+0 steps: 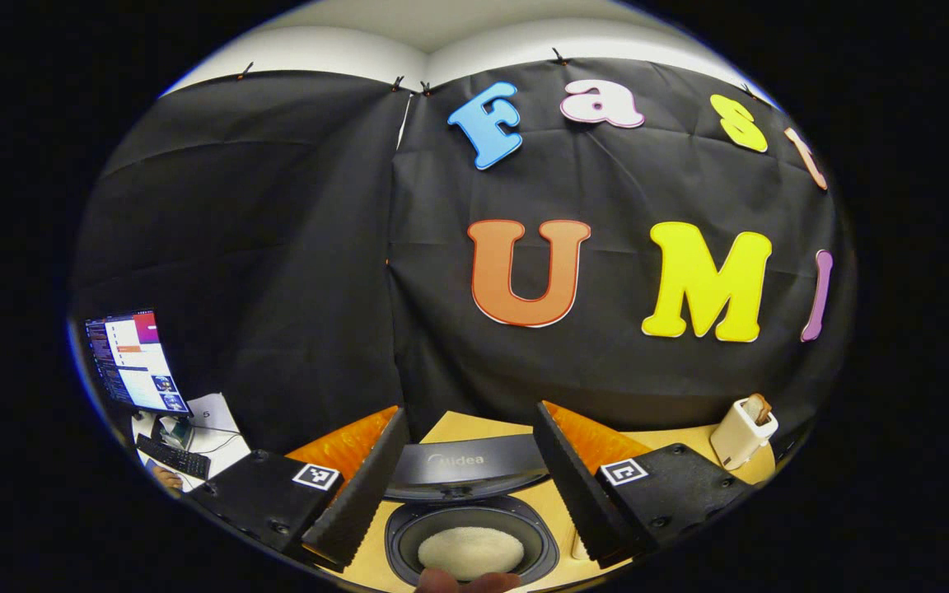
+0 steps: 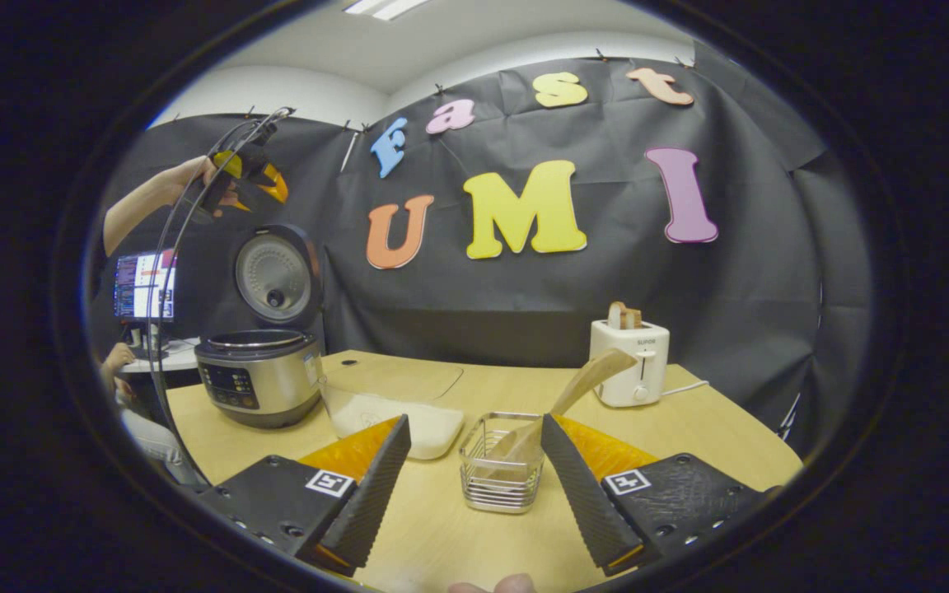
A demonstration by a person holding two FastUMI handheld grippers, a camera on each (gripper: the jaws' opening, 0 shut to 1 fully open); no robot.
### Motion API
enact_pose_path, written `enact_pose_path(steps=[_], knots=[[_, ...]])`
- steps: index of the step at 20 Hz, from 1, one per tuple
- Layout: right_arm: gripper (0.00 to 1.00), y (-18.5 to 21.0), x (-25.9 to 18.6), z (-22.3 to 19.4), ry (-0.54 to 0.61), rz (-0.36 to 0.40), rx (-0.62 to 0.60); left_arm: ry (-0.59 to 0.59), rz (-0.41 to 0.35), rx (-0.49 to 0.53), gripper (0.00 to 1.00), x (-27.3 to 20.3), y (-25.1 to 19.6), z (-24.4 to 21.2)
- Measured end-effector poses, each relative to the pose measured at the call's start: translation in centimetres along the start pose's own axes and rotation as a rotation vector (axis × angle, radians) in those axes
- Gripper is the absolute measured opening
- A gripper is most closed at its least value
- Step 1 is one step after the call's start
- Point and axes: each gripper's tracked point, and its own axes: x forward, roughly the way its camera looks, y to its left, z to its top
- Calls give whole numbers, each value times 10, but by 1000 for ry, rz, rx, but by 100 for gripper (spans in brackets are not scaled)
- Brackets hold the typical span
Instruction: Close the left gripper, press the button to open the rice cooker; take a wooden spoon from the chopstick holder with the right hand, scoop a spoonful of rice and pour it into the rice cooker, then put the wooden spoon back into the chopstick holder.
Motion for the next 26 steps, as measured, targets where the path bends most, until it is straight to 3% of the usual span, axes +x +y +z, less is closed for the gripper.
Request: enact_pose_path(steps=[13,14,17,18,26], knots=[[91,-3,4,-21,58,-6,43,92,16,16,95,29,3,-27],[95,-1,4,-21,61,-1,43,97,17,15,95,26,2,-30],[92,1,0,-13,36,-1,29,95,16,32,95,11,-1,-39],[95,3,-2,-12,30,1,27,96,16,30,94,5,-2,-43],[95,11,-22,-8,18,19,-2,117,-19,1,93,-49,-17,-104]])
